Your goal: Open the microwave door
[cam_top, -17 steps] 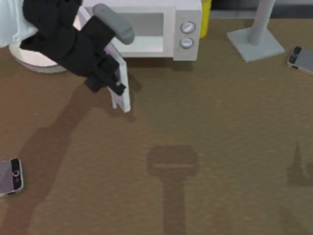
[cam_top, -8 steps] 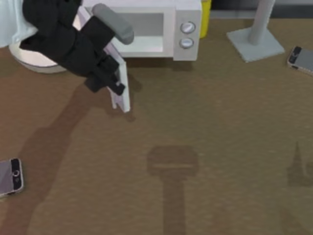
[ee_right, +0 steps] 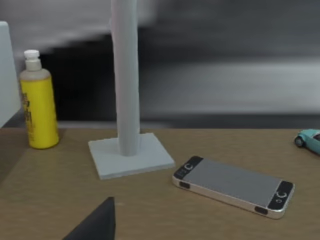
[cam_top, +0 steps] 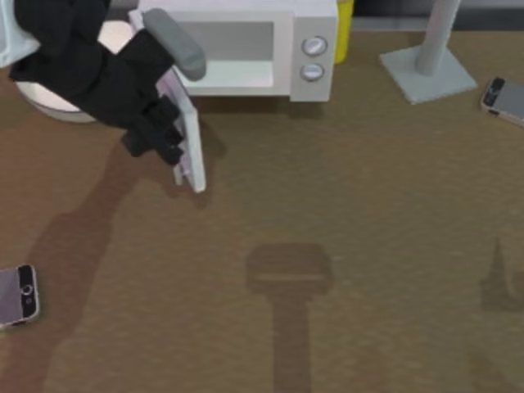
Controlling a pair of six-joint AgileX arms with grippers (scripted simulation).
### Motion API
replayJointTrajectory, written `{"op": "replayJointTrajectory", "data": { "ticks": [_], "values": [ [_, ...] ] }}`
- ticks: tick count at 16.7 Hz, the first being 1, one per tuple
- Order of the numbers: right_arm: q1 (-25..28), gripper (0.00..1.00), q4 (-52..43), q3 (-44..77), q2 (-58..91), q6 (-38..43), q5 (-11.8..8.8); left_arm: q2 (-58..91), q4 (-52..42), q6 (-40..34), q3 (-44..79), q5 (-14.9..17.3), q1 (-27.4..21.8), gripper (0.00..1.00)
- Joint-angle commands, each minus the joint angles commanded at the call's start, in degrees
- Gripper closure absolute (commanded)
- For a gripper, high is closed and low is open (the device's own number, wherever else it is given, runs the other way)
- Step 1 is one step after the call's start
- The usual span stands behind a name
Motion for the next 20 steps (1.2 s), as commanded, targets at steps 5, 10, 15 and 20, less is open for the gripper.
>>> {"op": "replayJointTrajectory", "data": {
  "ticks": [5, 10, 15, 20],
  "values": [
    [0.0, 0.0, 0.0, 0.0, 0.0, 0.0, 0.0, -0.2, -1.1, 3.2, -0.3, 1.4, 1.3, 1.0],
    [0.0, 0.0, 0.0, 0.0, 0.0, 0.0, 0.0, -0.2, -1.1, 3.2, -0.3, 1.4, 1.3, 1.0],
    [0.0, 0.0, 0.0, 0.0, 0.0, 0.0, 0.0, -0.2, -1.1, 3.2, -0.3, 1.4, 1.3, 1.0],
    [0.0, 0.0, 0.0, 0.0, 0.0, 0.0, 0.0, -0.2, -1.1, 3.2, -0.3, 1.4, 1.3, 1.0]
  ]
}}
